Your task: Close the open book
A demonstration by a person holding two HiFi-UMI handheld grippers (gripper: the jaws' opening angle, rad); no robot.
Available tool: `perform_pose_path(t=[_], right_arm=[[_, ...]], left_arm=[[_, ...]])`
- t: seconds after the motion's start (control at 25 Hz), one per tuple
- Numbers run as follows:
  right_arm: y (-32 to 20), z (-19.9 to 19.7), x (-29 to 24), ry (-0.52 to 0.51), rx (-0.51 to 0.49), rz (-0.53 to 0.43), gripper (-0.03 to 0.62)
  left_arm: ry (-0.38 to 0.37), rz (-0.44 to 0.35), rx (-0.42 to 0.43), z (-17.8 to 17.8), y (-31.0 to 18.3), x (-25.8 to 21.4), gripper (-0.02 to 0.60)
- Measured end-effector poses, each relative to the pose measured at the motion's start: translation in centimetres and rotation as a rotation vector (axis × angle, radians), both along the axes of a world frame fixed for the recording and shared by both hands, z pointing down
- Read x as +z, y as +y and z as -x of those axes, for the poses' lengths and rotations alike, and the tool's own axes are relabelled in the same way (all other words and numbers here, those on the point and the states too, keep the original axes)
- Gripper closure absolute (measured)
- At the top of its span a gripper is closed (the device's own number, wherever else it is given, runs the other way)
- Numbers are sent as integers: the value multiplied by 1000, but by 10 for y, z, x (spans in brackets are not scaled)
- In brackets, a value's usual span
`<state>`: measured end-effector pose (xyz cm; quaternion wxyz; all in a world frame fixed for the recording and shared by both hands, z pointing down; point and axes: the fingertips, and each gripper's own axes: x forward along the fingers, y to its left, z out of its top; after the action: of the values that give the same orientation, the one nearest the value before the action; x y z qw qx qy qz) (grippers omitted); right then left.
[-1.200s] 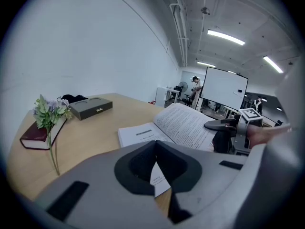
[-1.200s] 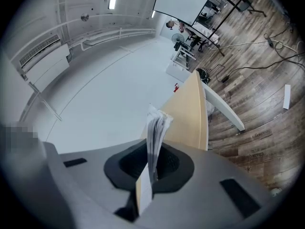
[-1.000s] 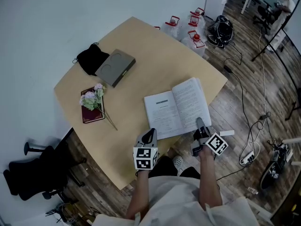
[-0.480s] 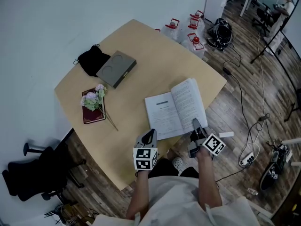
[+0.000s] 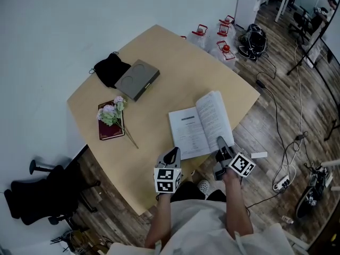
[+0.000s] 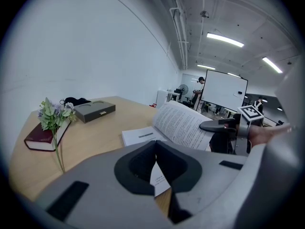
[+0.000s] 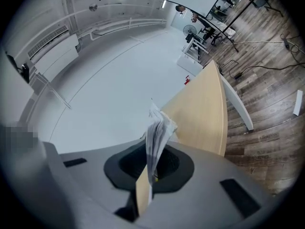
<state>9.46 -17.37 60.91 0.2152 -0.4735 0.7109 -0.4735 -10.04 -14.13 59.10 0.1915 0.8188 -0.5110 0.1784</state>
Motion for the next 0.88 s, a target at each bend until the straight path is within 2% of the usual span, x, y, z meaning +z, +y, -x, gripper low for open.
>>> perform_pose_path(t=[0.44, 0.88], right_arm=[[2, 29, -2, 85, -91, -6, 565], [6, 61, 3, 253, -199, -14, 563]], left_arm=[[3, -4, -4, 3, 2, -1, 558], [6, -1, -18, 8, 5, 2, 558]])
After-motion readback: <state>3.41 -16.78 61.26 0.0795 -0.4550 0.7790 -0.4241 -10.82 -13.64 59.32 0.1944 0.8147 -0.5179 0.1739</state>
